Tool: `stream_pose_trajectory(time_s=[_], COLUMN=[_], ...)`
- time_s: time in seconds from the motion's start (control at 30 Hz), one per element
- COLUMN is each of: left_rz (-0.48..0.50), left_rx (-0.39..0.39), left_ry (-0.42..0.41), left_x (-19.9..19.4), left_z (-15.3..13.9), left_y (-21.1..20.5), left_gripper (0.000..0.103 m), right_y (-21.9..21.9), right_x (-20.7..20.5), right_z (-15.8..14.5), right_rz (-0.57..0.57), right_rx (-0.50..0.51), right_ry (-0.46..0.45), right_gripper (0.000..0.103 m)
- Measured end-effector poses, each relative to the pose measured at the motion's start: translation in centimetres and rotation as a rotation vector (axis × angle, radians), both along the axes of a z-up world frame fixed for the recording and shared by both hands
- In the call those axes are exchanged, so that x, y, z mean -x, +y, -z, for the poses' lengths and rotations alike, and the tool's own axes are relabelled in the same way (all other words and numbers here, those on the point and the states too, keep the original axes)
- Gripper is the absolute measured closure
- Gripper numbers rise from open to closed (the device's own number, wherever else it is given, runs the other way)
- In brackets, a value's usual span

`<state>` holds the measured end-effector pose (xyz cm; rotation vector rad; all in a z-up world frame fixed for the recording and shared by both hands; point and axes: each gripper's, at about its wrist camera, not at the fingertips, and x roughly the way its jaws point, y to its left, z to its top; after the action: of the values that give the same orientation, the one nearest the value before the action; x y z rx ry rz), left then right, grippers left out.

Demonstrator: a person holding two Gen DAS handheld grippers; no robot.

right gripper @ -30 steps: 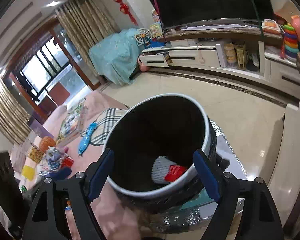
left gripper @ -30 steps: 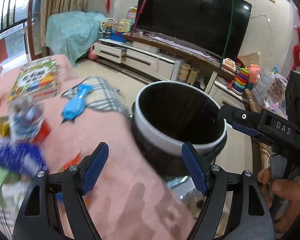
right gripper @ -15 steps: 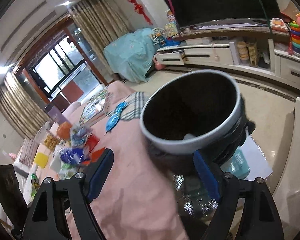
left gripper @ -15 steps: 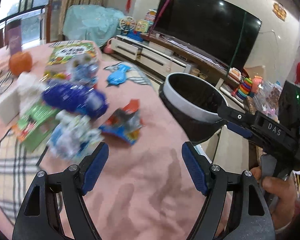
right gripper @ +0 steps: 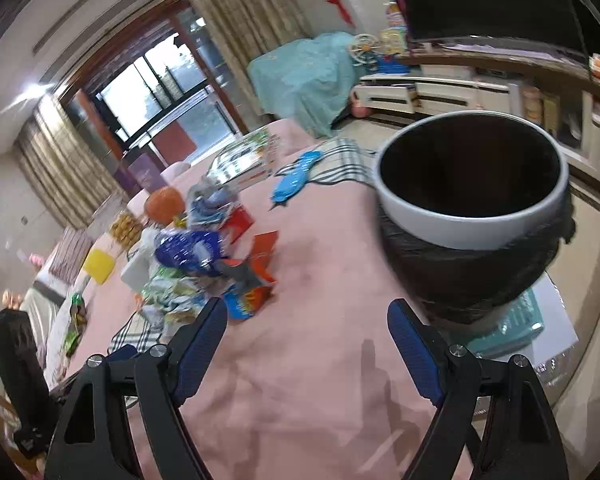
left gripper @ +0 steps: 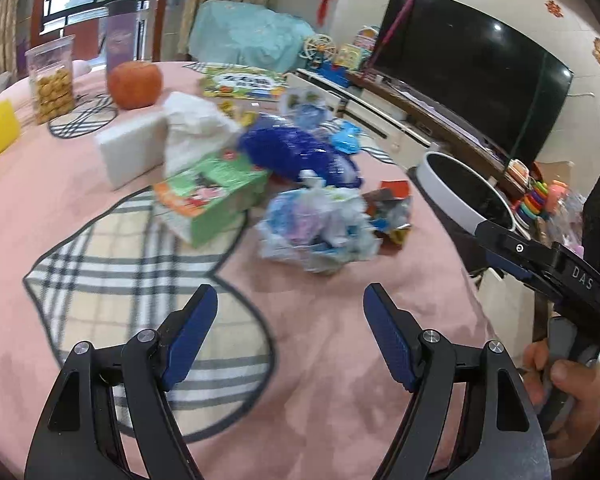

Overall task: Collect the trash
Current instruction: 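Grasp the crumpled paper with the left tool while the right tool grasps the orange wrapper, then carry both items over the bin and open both tools to release them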

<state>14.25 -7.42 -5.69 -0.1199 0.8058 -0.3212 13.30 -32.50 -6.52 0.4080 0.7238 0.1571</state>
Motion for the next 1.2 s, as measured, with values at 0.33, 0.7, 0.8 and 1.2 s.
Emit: stream_pose_trajectory(time_s=[0.33,0.7,0.8,1.2], left_rz=[0.038,0.065,0.094,0.128], left_rx=[0.006,-0.042,-0.03,0.015], left_ry=[0.039,0.011,0.041,0.035], left_x=[-1.1,-4.1,-4.9,-3.4], left_z=[0.4,0.6,1.3,0.8], left_y=[0.2,-2.8,-3.0,-3.1], left_gripper=[0.024,0.03,0.07,0.084], right_y=[2.5,3.2,3.4,1.8], right_x=[-3.2,-6.8,-7.1,-4.6], right_z=[1.8,3.4,3.8,2.3], right_rz=[-0.094,-0.143,-0.155,-0.125], right_rx=[-0.003,0.026,0.034,0.008], right_ry=[0.036,0.095,0.109,0.057], right_gripper=[0.02,0.068,0.089,0.095])
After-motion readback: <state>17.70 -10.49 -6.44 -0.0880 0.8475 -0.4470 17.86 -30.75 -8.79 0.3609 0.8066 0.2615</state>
